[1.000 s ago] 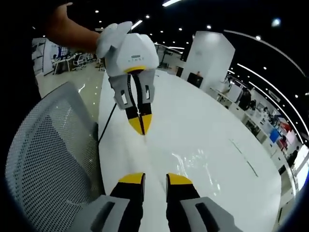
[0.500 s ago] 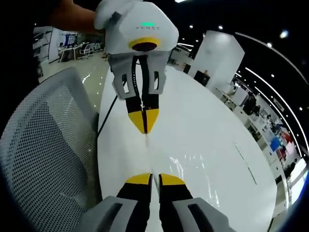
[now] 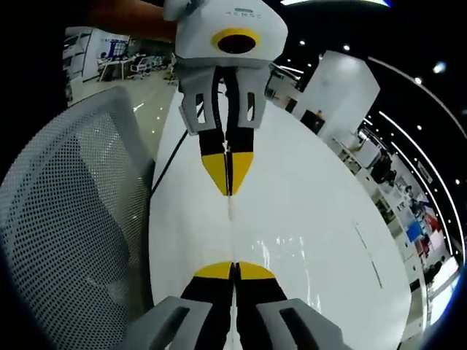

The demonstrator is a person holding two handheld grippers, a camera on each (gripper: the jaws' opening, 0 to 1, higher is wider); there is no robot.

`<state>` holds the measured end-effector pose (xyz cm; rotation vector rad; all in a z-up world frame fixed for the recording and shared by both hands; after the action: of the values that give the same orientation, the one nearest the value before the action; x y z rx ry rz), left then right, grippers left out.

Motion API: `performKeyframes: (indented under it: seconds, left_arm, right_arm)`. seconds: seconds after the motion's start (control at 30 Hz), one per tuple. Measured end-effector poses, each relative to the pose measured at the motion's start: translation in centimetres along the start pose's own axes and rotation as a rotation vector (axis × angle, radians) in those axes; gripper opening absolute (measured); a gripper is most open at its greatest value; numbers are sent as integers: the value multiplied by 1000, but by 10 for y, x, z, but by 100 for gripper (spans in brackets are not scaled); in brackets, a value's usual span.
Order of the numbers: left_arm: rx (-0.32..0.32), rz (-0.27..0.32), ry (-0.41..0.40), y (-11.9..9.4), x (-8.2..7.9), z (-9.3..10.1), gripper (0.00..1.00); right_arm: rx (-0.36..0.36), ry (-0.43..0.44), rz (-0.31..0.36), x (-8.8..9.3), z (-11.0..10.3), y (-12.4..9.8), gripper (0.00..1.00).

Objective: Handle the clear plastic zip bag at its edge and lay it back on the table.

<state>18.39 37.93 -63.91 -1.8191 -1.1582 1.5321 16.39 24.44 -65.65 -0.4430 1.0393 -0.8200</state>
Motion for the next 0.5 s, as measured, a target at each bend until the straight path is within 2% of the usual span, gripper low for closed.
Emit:
performKeyframes:
  seconds: [0.1, 0.5]
  left_arm:
    - [-10, 27, 32, 0, -1, 0, 0]
    - [-13, 34, 100, 9, -2, 0, 0]
  right_arm:
    - [-1, -9, 5, -1, -1, -1, 0]
    - [1, -34, 14, -6, 0, -3, 0]
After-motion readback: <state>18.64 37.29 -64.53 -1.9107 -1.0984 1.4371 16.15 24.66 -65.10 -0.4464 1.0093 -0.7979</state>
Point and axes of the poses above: the point that each gripper's makers call its tool centre point, and the gripper's own axes: y roughly forward along the fingers, z roughly to its right, x roughly out of its underside, the point moved 7 cm from there along -y, roughly backward along the fingers, and after that the axes turned 10 degrees about -y, right-handed, at the moved point
